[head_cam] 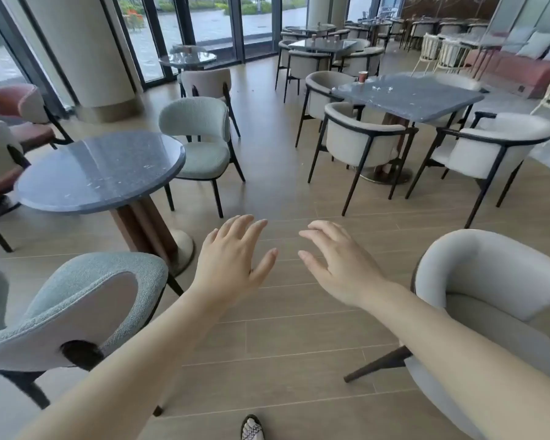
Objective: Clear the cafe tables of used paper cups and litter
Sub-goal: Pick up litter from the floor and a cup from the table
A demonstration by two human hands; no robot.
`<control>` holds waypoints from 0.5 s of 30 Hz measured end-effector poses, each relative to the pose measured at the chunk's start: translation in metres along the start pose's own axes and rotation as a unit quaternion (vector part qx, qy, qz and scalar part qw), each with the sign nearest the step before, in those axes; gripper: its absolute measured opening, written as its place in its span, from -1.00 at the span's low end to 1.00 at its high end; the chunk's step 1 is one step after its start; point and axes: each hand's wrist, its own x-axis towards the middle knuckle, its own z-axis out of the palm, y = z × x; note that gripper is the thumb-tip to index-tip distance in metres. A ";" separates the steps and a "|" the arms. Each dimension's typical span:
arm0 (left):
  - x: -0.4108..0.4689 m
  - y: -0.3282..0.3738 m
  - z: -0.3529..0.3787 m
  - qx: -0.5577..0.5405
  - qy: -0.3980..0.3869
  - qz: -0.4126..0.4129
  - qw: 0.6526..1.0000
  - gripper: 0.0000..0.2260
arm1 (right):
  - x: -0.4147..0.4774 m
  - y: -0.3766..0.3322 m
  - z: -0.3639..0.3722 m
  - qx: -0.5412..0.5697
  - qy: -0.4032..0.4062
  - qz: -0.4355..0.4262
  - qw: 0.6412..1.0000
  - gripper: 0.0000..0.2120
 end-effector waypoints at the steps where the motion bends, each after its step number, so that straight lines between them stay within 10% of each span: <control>1: 0.012 -0.009 0.003 -0.010 -0.005 -0.007 1.000 -0.44 | 0.014 0.004 0.006 0.008 -0.001 0.005 1.000 -0.62; 15: 0.156 -0.103 0.080 -0.032 -0.067 0.004 0.997 -0.55 | 0.164 0.071 0.073 0.062 -0.104 0.113 0.986 -0.65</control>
